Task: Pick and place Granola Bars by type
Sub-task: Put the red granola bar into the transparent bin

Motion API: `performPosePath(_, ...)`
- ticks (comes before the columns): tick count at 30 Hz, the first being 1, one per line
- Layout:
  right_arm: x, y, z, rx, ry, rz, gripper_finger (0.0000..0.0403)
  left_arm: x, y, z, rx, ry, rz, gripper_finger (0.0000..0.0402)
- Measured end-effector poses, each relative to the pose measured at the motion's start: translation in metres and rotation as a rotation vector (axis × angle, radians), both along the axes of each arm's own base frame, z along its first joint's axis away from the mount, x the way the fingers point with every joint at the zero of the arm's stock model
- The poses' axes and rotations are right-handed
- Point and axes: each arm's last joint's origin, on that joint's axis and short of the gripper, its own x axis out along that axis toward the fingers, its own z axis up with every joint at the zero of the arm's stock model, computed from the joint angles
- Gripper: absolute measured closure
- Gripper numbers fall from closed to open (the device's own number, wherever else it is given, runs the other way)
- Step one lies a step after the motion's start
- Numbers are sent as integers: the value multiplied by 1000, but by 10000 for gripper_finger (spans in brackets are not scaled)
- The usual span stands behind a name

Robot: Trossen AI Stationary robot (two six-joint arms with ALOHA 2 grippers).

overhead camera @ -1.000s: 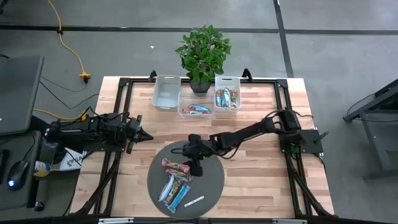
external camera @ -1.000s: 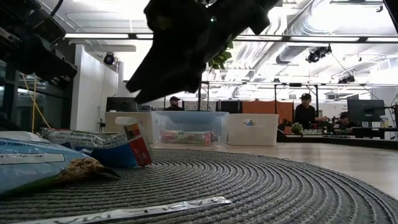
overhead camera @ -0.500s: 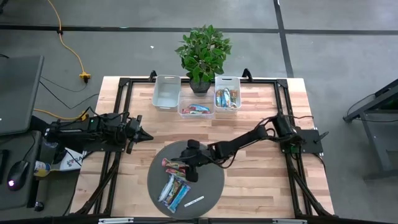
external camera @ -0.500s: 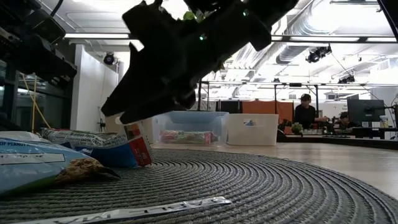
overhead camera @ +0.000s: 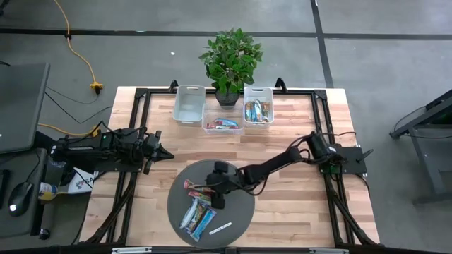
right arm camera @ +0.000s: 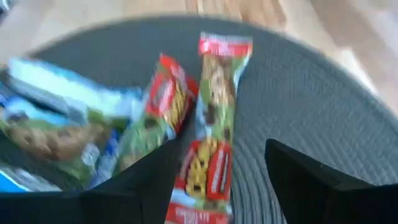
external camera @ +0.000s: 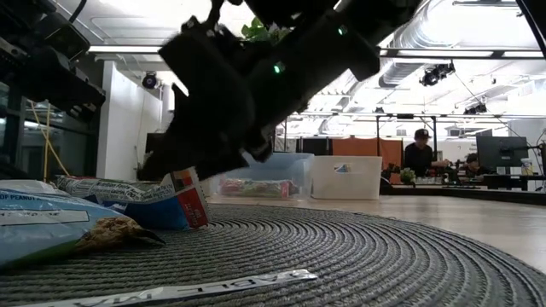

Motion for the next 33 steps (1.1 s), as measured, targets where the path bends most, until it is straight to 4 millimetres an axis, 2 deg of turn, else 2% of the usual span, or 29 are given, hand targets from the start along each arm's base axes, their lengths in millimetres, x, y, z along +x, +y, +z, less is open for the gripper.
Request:
performPosePath(7,0,2,-14,32,31,-18,176,0,0,0,0,0,0,401)
performPosePath(14,0,1,-15,20,37,-24,179,0,0,0,0,0,0,401)
performPosePath(26,-4,1,-18,44,104,28,267,0,0,0,0,0,0,401)
performPosePath(33,-3,1,-18,41,96,22,302,0,0,0,0,0,0,401)
